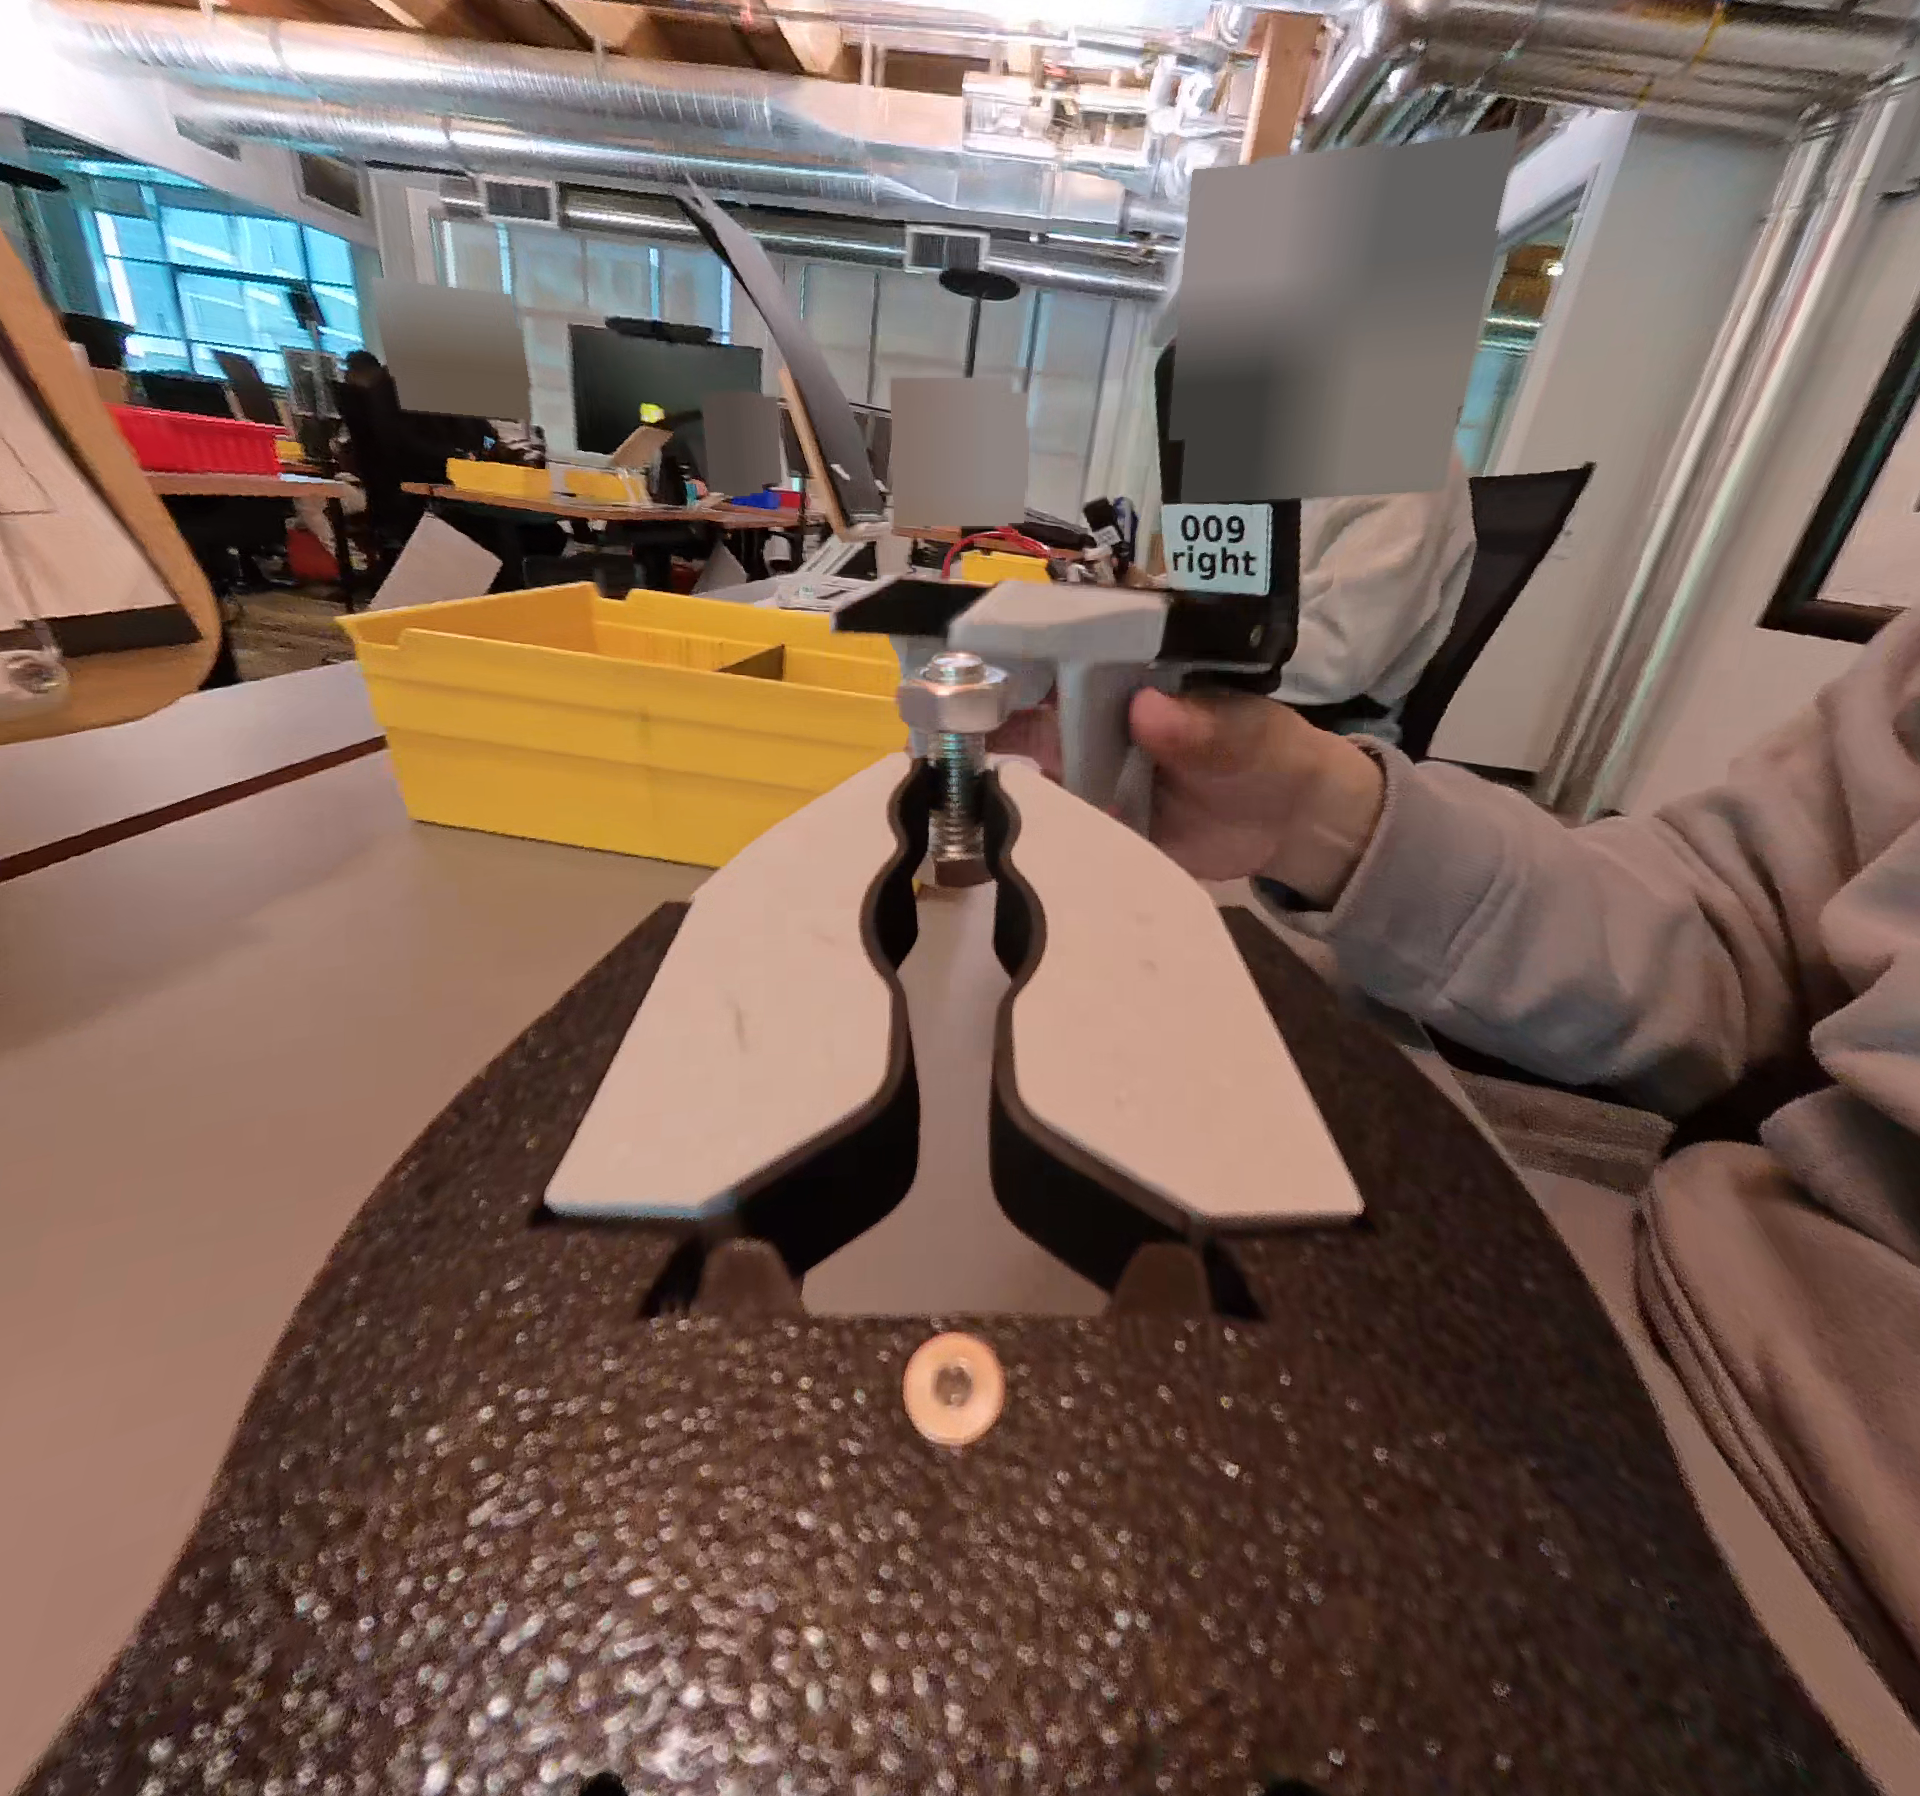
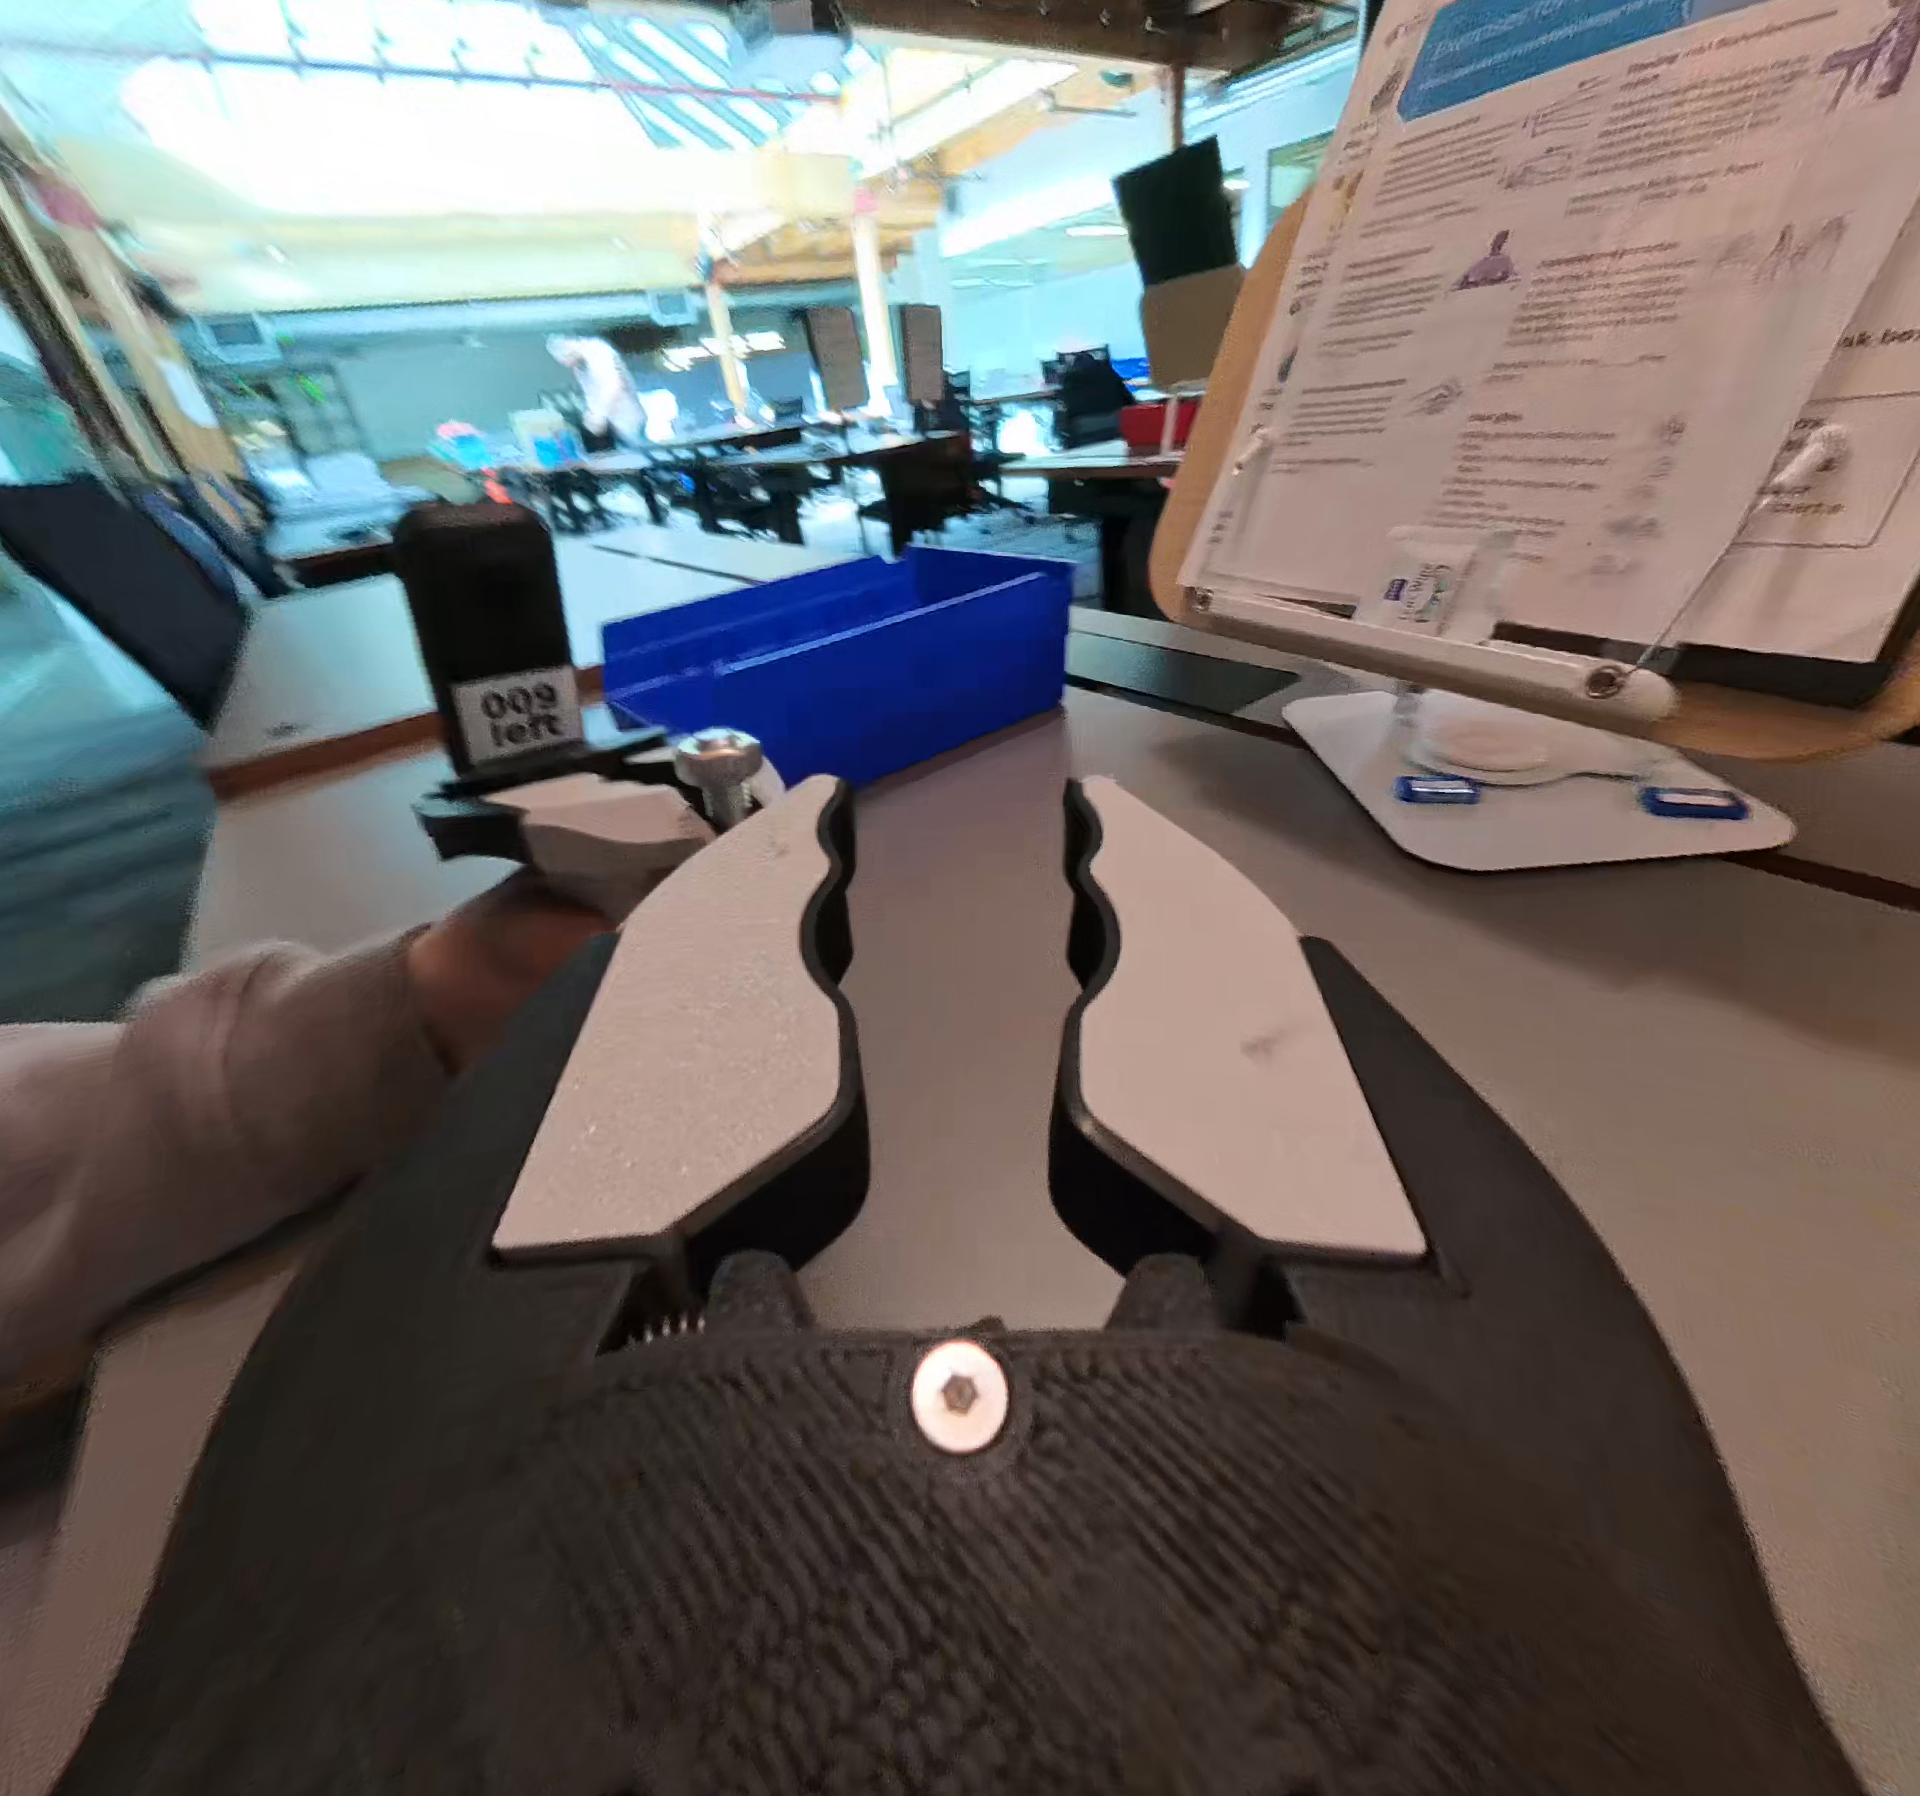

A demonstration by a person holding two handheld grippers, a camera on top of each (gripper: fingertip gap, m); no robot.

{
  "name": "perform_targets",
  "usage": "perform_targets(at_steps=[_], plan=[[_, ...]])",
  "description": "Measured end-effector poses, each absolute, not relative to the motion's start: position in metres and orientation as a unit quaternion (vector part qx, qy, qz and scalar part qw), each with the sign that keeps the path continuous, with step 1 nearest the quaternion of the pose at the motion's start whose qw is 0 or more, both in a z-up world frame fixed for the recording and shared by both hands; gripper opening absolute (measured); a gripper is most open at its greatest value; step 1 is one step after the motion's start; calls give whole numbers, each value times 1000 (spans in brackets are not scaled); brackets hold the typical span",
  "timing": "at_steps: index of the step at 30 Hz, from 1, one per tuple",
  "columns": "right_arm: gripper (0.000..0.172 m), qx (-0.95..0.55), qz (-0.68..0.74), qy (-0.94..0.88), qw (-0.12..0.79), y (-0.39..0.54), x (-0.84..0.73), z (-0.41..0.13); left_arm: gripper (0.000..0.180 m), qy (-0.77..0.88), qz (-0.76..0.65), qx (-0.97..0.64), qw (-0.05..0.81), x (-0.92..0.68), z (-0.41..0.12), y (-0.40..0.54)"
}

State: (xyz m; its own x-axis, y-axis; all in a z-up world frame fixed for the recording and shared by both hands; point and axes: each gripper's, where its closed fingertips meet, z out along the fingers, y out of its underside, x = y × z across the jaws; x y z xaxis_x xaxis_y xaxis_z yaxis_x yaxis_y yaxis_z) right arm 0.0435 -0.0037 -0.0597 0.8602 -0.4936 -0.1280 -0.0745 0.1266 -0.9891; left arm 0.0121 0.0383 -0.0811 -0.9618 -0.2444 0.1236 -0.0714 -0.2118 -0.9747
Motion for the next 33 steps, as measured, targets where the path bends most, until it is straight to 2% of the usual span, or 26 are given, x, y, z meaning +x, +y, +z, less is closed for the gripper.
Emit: perform_targets(at_steps=[2, 5, 8, 10, 12, 14, 16, 20, 25, 33], plan=[[43, -648, -87, 194, 731, -2, 32, -54, 8, 630, -763, -130, 61, 14, -83, 39], [53, -659, -96, 148, 731, 20, 14, -54, 8, 631, -763, -125, 60, 11, -83, 32], [54, -671, -102, 139, 721, 43, 6, -62, 9, 641, -756, -110, 74, 6, -84, 25], [49, -662, -105, 150, 727, 47, 7, -61, 9, 647, -751, -101, 87, 3, -85, 22], [45, -648, -123, 177, 731, 38, 17, -59, 8, 646, -752, -95, 94, 2, -84, 23], [53, -641, -118, 210, 728, 24, 29, -62, 8, 642, -753, -105, 100, 5, -84, 26], [45, -641, -122, 234, 720, 9, 41, -66, 9, 631, -761, -108, 103, 7, -79, 31], [56, -652, -87, 188, 730, 18, 25, -55, 8, 624, -766, -119, 101, 7, -77, 33], [53, -646, -99, 167, 738, 41, 9, -49, 8, 625, -765, -111, 107, 4, -75, 29], [40, -662, -125, 155, 723, 35, 6, -51, 9, 611, -778, -120, 85, 1, -72, 23]])
